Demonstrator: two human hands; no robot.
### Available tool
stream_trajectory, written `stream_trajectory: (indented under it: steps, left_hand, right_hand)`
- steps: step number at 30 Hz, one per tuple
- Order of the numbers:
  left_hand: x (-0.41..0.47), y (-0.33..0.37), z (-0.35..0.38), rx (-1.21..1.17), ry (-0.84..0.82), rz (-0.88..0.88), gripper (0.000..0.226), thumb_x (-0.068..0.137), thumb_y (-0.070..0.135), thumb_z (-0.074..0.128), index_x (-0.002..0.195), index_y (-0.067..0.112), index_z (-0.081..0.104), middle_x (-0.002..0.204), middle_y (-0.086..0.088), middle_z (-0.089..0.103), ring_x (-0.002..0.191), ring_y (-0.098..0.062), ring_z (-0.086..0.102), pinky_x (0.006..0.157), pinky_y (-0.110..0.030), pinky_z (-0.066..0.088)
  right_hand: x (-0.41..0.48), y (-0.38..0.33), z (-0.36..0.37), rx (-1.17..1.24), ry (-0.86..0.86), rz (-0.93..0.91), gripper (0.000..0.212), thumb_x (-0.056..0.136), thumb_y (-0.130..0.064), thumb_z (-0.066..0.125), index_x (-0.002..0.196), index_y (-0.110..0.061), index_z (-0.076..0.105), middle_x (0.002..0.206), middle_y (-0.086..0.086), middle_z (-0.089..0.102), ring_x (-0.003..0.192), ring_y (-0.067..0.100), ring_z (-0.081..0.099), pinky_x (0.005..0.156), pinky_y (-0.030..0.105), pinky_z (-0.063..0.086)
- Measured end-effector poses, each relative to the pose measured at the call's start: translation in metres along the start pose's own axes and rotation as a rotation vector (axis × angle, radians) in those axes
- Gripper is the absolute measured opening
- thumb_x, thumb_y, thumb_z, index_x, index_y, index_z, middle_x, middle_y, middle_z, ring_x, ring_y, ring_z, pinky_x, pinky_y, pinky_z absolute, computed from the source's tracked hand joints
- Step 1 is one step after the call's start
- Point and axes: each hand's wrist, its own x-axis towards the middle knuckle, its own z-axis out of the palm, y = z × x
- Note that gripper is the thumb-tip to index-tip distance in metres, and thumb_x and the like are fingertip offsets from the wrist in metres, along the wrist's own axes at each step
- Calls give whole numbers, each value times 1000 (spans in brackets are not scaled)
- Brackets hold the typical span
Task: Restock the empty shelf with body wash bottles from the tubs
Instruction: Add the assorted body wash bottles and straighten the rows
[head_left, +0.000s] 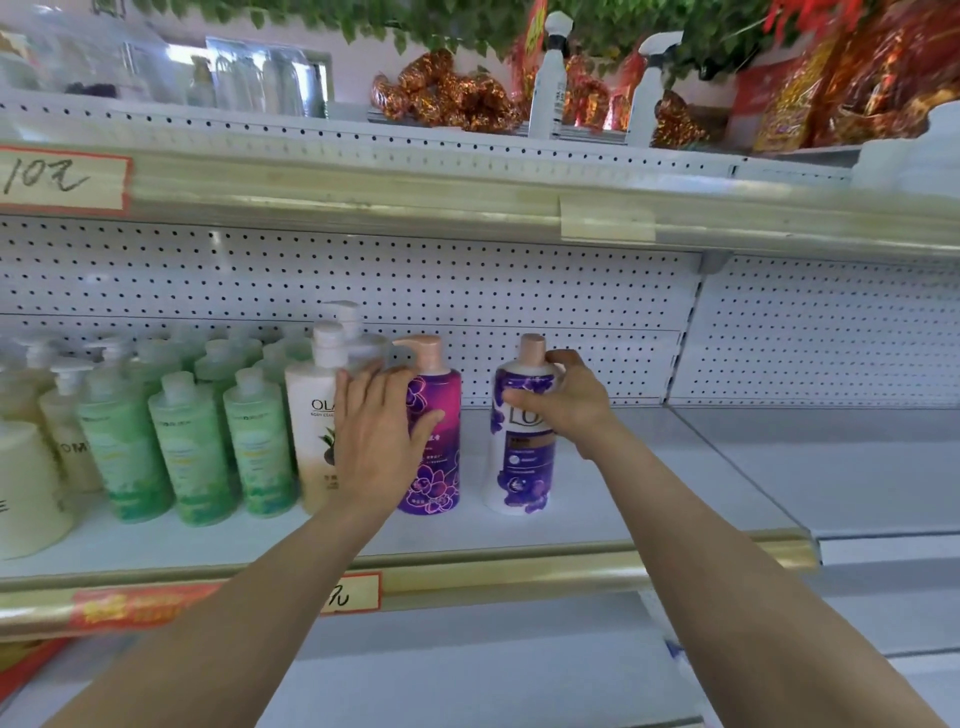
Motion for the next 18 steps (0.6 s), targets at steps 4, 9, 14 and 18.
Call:
stream_trajectory:
  steps: [4,9,14,18]
  left_hand:
    - [0,-1,0,-2,-8,3,55,88,51,61,131,17,54,130,-4,59,136,-25,39,122,-45,10]
    - [1,0,1,44,-24,-2,57,87,52,61,132,18,52,131,-3,58,136,-25,38,122,-44,9]
    - [2,7,-4,71,-78,-28,64,83,50,68,135,18,49,133,-3,57,135,-25,39,122,-44,13]
    - [3,18,-22,74,-121,-38,67,84,41,70,141,16,43,142,-5,50,138,-27,35,121,-43,15]
  right_hand:
    - [1,-7,16,43,-46,-26,68,71,-30,89,125,-22,49,103,0,66,89,18,66,59,25,51]
    - [1,-6,16,22,-61,-35,67,75,-31,86,127,-23,45,91,-11,58,82,12,62,57,22,48]
    - [-8,-7,16,-65,-53,-73,80,78,-35,82,143,-18,38,113,-3,62,109,20,63,94,37,51]
    - [-32,-12,4,-284,-31,-135,97,83,-40,77,155,-12,20,146,10,47,132,28,49,100,39,43]
